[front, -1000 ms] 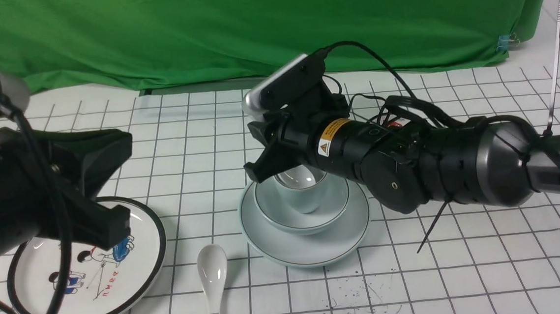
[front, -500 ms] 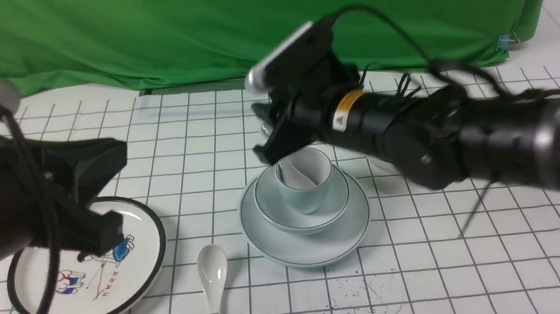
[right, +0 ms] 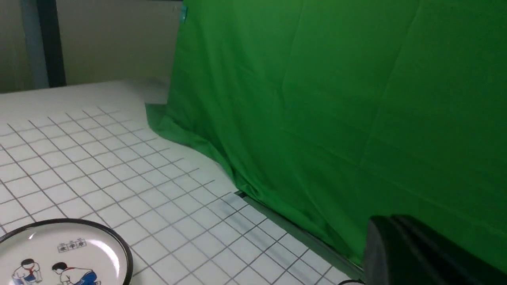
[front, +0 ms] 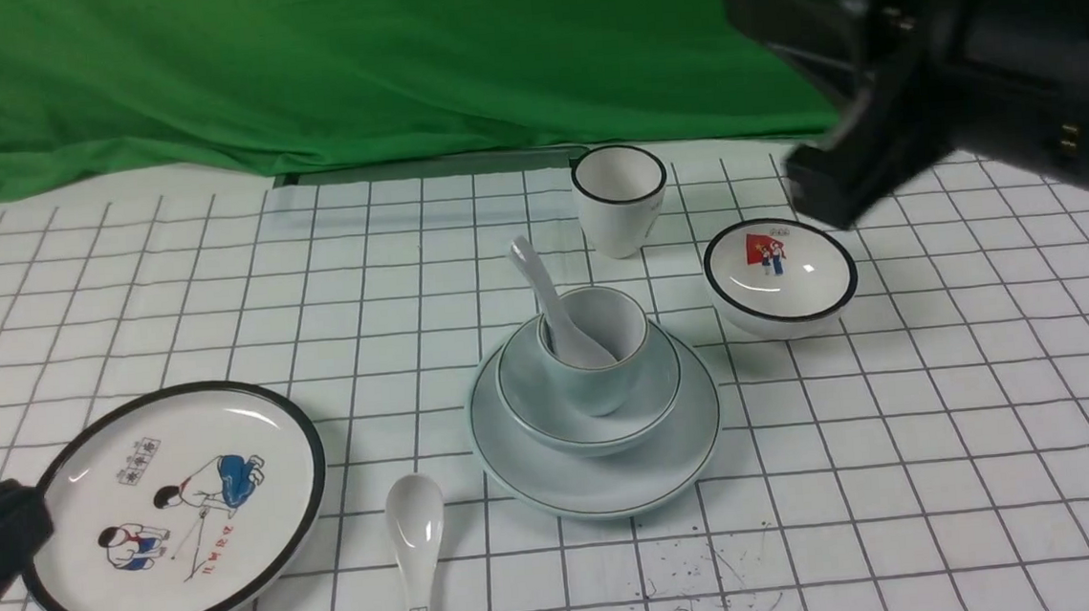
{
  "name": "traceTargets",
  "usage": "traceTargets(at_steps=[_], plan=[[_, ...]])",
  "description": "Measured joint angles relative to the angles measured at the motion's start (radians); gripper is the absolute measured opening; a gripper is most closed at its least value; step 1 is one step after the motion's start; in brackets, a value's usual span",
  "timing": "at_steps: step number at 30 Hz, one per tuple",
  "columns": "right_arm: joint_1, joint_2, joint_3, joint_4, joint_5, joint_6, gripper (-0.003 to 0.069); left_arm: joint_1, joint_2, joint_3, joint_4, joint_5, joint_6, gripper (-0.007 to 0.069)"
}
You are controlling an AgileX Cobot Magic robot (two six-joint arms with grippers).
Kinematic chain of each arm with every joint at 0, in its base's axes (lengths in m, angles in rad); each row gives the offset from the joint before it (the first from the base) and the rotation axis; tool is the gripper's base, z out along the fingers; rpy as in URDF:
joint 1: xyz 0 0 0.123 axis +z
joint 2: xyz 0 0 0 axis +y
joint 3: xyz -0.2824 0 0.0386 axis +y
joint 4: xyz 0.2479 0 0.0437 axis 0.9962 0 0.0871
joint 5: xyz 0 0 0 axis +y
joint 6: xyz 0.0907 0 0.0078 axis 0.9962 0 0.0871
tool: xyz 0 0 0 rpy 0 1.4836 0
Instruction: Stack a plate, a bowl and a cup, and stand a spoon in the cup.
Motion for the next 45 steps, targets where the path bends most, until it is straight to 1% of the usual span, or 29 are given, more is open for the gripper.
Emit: traceTargets(at_steps=[6,12,30,33,34,36,38,39,40,41,42,43,44,45], plan=[[0.000,-0.246,0.137,0.000,0.014,0.000,0.0015,0.000,-0.043,-0.001,0.004,-0.001,0.000,-0.0031],[0.000,-0.368,0.163,0.000,0.054,0.003,0.0024,0.000,-0.043,0.000,0.004,-0.001,0.000,-0.0031],[0.000,-0.380,0.169,0.003,0.100,0.005,0.0061,0.000,-0.043,0.000,0.006,-0.001,0.000,-0.0031],[0.000,-0.387,0.194,0.009,0.092,0.005,0.0031,0.000,-0.043,0.000,0.006,-0.001,0.000,-0.0031],[0.000,-0.403,0.233,0.012,0.082,0.005,0.0013,0.000,-0.043,0.000,0.006,-0.001,0.000,-0.0031],[-0.022,-0.446,0.313,0.015,0.053,0.008,0.0011,0.000,-0.043,0.000,0.006,-0.001,0.000,-0.0031],[-0.067,-0.490,0.390,0.017,0.023,0.029,0.0011,0.000,-0.043,0.000,0.006,-0.001,0.000,-0.0031],[-0.073,-0.503,0.399,0.017,0.023,0.032,0.0011,0.000,-0.043,0.000,0.006,-0.001,0.000,-0.0031],[-0.118,-0.546,0.461,0.017,-0.002,0.052,0.0011,0.000,-0.043,0.000,0.006,-0.001,0.000,-0.0031],[-0.144,-0.568,0.479,0.017,-0.009,0.060,0.0011,0.000,-0.043,0.000,0.006,-0.001,0.000,-0.0031],[-0.231,-0.637,0.558,0.017,-0.021,0.091,0.0011,0.000,-0.043,0.000,0.006,-0.001,0.000,-0.0031],[-0.273,-0.668,0.592,0.013,-0.019,0.106,0.0011,0.000,-0.043,0.000,0.006,-0.001,0.000,-0.0031],[-0.295,-0.675,0.609,0.010,-0.019,0.114,0.0011,0.000,-0.043,0.000,0.006,-0.001,0.000,-0.0031],[-0.383,-0.742,0.675,-0.011,-0.019,0.143,0.0011,0.000,-0.043,0.000,0.006,-0.001,0.000,-0.0031]])
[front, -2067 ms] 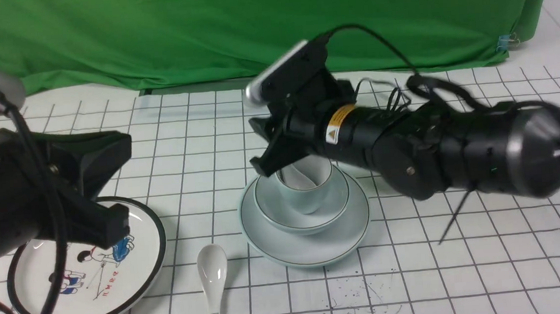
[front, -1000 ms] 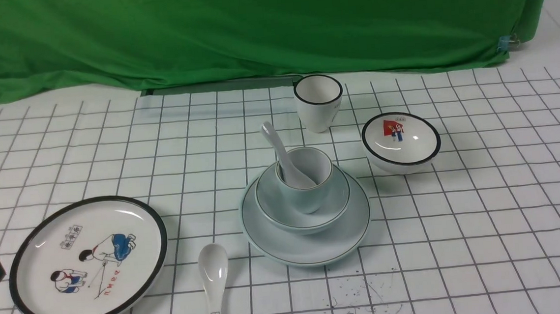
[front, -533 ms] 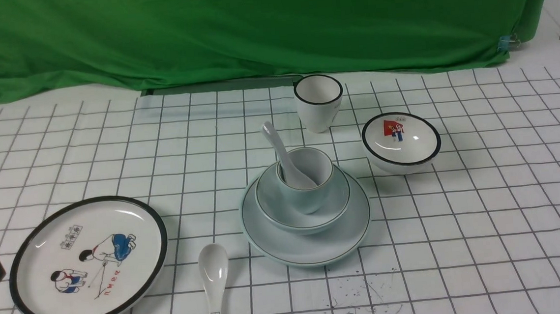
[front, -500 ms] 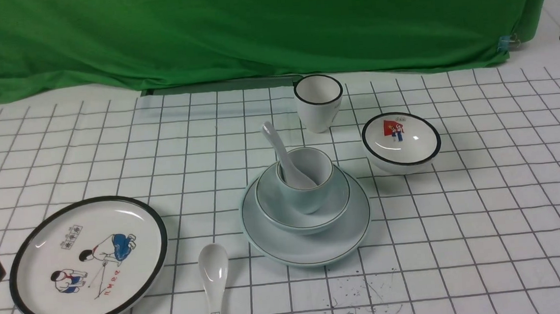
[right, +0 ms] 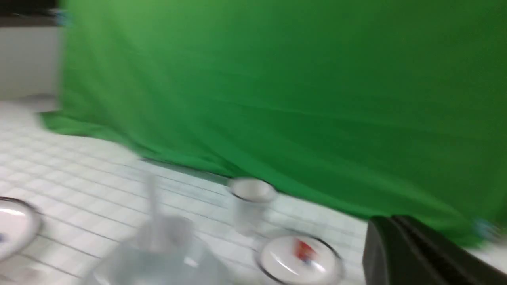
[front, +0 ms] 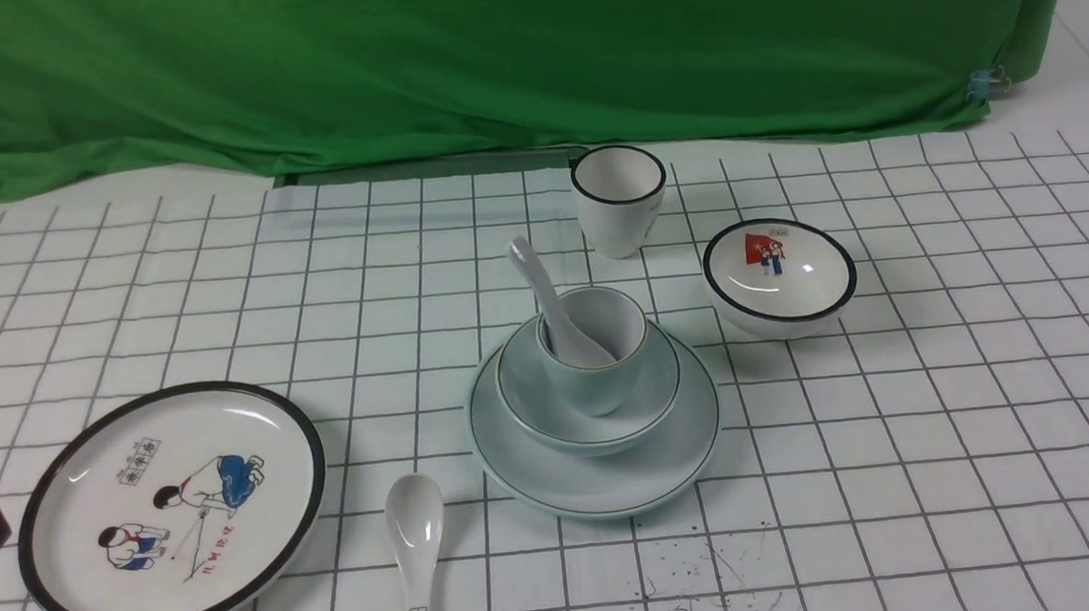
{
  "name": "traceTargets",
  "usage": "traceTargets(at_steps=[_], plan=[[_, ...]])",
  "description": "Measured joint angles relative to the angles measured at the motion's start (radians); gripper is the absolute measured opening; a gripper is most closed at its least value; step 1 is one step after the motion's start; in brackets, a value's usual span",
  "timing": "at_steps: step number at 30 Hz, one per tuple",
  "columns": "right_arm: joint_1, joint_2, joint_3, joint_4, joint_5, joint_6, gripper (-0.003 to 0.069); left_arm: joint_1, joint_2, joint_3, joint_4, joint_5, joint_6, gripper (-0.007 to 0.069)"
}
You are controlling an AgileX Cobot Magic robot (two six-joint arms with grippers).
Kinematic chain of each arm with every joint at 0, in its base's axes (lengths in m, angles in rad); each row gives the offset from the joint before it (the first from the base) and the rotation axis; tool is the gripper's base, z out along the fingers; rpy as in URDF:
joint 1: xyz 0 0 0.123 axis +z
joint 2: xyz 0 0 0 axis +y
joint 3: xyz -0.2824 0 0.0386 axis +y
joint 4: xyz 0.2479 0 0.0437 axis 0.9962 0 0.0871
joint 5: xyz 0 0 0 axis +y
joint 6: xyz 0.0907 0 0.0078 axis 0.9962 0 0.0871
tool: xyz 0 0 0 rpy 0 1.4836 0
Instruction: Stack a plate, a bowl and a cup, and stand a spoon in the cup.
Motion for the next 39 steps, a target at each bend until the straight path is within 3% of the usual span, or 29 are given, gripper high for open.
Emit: traceTargets(at_steps=[6,10,20,39], plan=[[-0.262,-0.157,0.190,-0.084,0.001,0.094,0.0011,0.000,0.000,0.000,0.000,0.000,0.000,-0.0031],[-0.345,-0.255,0.282,-0.148,0.036,0.201,0.0011,0.000,0.000,0.000,0.000,0.000,0.000,-0.0031],[-0.337,-0.299,0.289,-0.159,0.248,0.227,0.0011,0.000,0.000,0.000,0.000,0.000,0.000,-0.0031],[-0.324,-0.300,0.289,-0.159,0.261,0.227,0.0029,0.000,0.000,0.000,0.000,0.000,0.000,-0.0029]])
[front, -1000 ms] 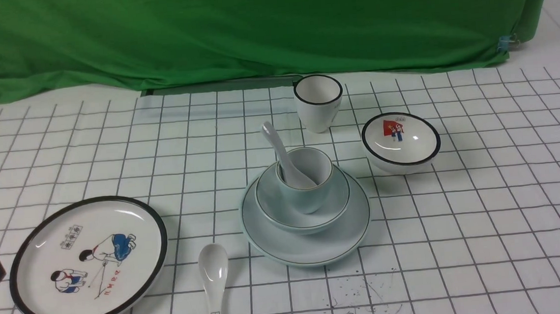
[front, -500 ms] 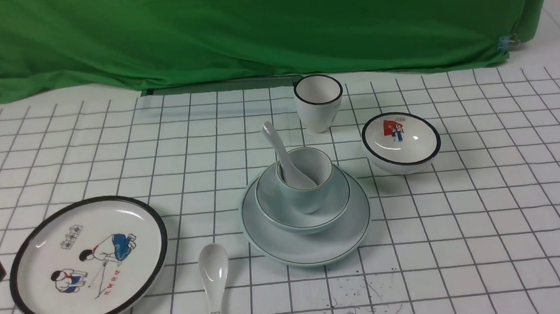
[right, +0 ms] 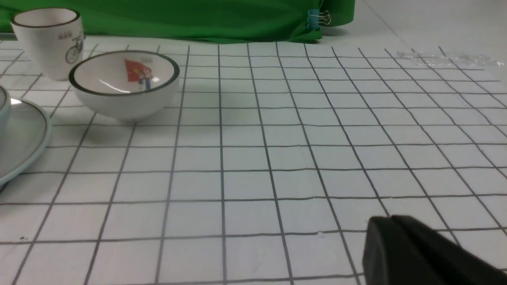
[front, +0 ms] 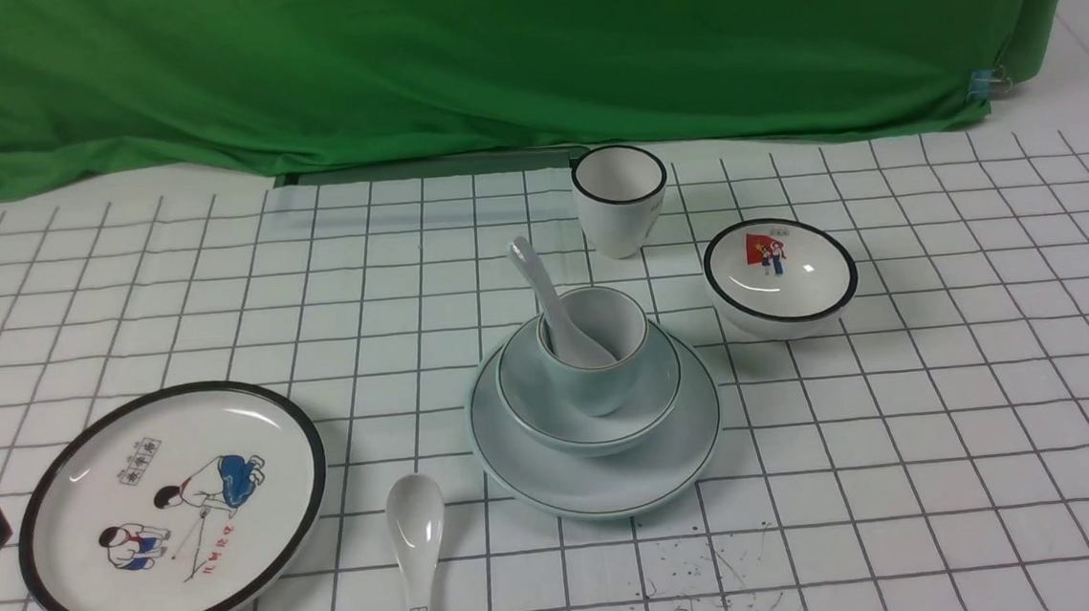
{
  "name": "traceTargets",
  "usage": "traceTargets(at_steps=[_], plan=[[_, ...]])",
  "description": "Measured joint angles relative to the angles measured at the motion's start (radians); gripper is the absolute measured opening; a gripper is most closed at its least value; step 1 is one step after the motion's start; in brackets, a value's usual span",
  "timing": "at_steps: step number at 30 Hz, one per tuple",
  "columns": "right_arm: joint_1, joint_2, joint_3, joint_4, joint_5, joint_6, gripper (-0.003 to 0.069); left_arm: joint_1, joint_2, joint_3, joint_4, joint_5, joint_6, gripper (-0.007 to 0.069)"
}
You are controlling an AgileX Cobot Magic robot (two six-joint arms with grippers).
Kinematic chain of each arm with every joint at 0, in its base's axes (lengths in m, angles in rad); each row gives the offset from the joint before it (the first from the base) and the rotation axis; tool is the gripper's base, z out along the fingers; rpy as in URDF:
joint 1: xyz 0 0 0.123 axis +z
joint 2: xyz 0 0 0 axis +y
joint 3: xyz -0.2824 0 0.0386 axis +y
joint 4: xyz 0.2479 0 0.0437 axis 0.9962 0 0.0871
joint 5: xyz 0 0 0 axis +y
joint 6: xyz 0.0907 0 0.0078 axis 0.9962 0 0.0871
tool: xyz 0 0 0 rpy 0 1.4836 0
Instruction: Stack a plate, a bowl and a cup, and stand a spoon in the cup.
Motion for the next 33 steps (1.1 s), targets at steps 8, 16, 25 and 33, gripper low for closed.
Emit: traceTargets(at_steps=[8,16,25,33], plan=[[0.000,0.000,0.000,0.000,0.000,0.000,0.0047,0.000,0.000,0.000,0.000,0.000,0.000,-0.0029],[0.000,0.000,0.000,0.000,0.000,0.000,0.0071,0.000,0.000,0.001,0.000,0.000,0.000,-0.0029],[0.000,0.000,0.000,0.000,0.001,0.000,0.0092,0.171,-0.003,0.138,-0.062,-0.320,0.100,-0.0029],[0.000,0.000,0.000,0.000,0.001,0.001,0.0123,0.465,-0.091,0.401,-0.090,-0.446,0.124,-0.0029]])
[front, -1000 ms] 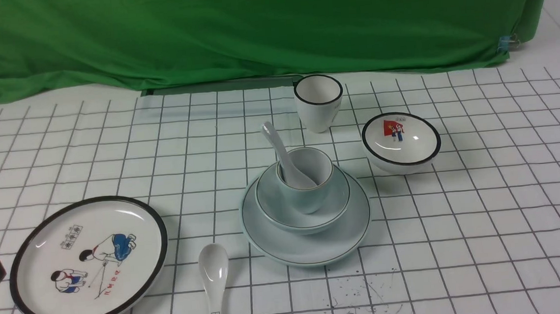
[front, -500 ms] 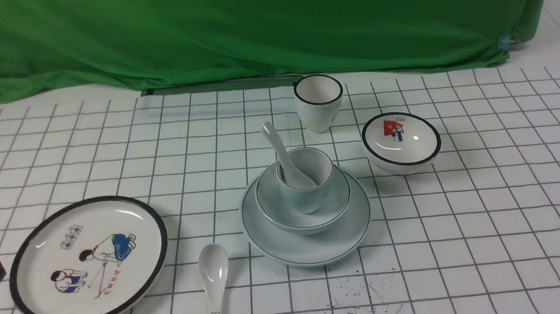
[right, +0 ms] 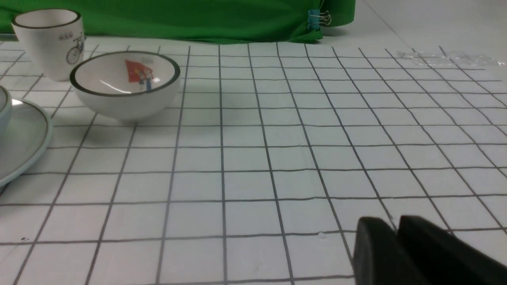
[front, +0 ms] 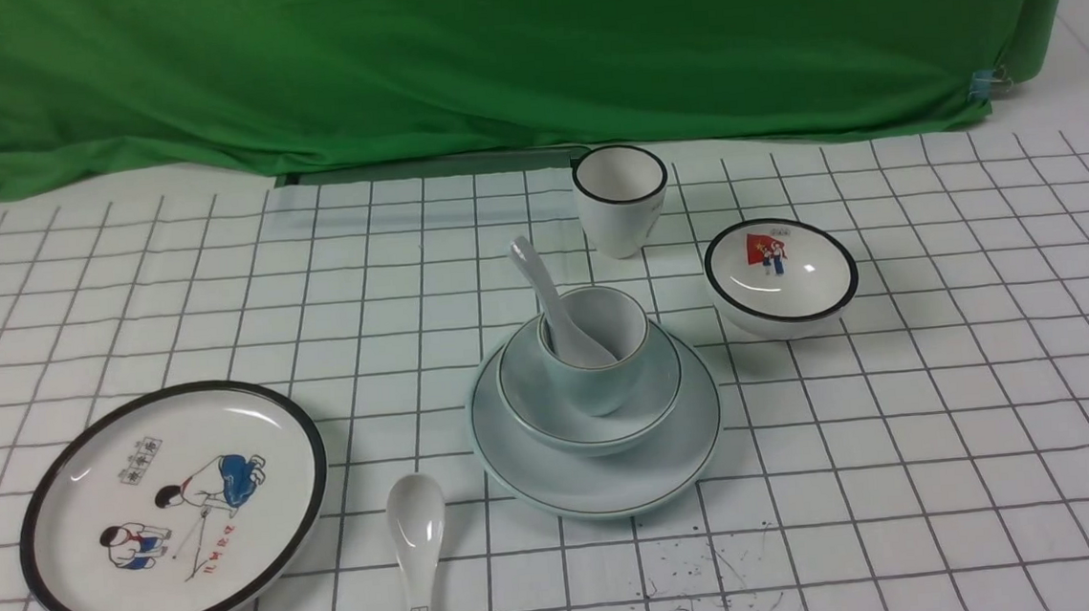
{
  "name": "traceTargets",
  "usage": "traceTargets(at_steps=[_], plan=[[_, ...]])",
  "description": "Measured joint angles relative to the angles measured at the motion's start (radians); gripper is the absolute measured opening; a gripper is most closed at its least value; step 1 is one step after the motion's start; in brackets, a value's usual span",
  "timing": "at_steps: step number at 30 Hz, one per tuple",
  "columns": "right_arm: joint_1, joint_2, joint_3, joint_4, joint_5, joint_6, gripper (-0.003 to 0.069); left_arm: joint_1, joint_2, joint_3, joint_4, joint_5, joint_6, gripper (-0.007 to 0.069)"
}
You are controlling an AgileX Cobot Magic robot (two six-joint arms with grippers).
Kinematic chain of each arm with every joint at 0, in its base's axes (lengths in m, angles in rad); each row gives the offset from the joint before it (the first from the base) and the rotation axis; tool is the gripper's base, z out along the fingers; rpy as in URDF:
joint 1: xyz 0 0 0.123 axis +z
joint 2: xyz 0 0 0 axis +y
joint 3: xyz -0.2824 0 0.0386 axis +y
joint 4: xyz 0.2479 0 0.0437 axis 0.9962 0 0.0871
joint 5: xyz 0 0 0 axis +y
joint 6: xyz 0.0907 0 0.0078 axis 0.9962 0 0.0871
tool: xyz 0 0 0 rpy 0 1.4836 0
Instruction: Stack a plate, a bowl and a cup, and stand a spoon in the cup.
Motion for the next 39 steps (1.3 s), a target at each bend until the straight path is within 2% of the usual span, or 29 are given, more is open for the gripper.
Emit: traceTargets(at_steps=[12,39], plan=[[0.000,0.000,0.000,0.000,0.000,0.001,0.0159,0.023,-0.063,0.048,-0.034,0.223,0.000,-0.0029],[0.000,0.000,0.000,0.000,0.001,0.001,0.0218,0.023,-0.063,0.048,-0.041,0.224,0.000,-0.0029]])
